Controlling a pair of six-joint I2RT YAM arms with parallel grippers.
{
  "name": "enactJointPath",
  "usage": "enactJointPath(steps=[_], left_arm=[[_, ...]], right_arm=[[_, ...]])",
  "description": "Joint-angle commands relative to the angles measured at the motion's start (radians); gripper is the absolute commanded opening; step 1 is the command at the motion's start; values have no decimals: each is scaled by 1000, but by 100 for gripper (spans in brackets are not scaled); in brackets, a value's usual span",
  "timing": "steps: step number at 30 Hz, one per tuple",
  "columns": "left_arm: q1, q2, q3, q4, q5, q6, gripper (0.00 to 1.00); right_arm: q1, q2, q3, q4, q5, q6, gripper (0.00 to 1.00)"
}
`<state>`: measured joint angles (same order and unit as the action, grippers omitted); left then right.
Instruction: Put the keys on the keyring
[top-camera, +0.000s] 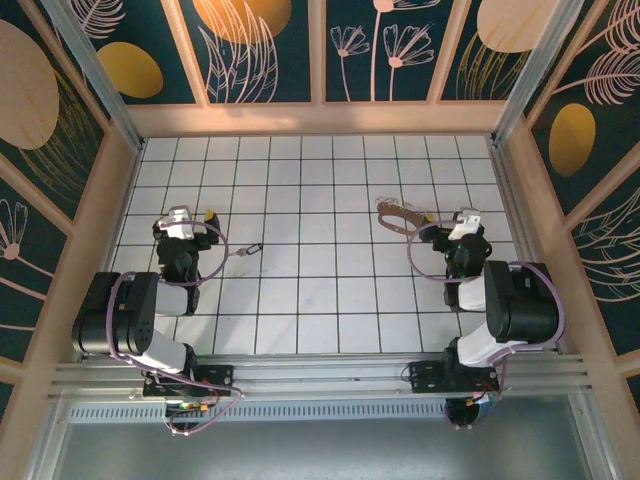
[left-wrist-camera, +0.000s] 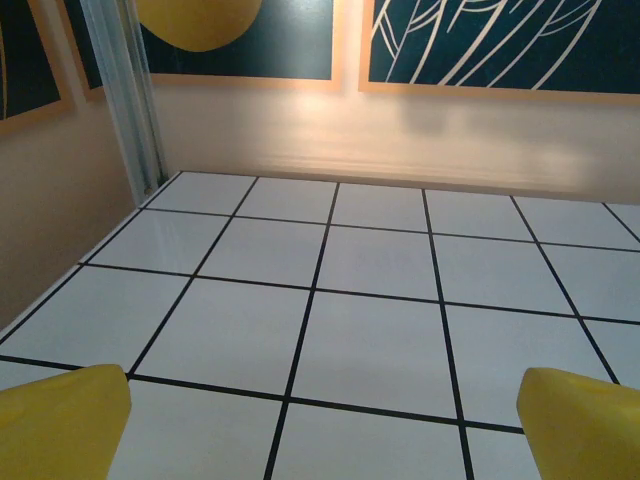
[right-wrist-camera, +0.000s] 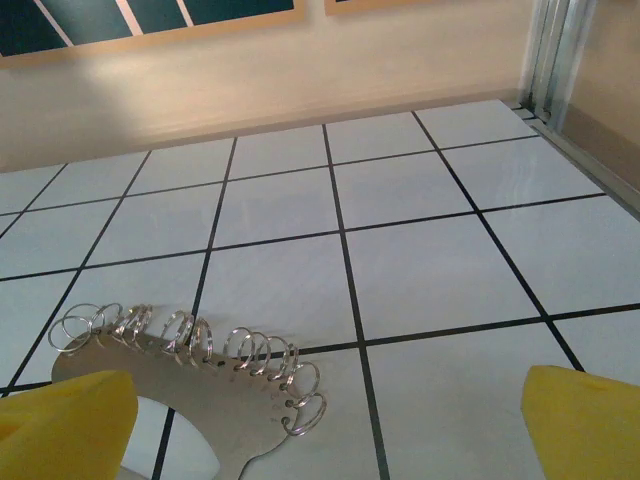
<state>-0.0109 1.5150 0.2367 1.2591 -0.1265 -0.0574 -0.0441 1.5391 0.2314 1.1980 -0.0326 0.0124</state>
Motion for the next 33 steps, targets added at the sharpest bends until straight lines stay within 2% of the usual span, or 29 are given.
enactJointPath(steps=[1,27,30,33], left_arm=[[8,5,3,10,18,-17,99],[7,6,6,3,18,-16,99],[7,-1,2,9,3,-19,98],[8,-49,40,-99,-50,-41,98]], right_arm=[[2,-1,12,31,-20,-2,99],[0,-5,13,32,-28,-4,99],[3,-74,33,-65,-11,1,98],[3,-131,33,-117,35,26,99]])
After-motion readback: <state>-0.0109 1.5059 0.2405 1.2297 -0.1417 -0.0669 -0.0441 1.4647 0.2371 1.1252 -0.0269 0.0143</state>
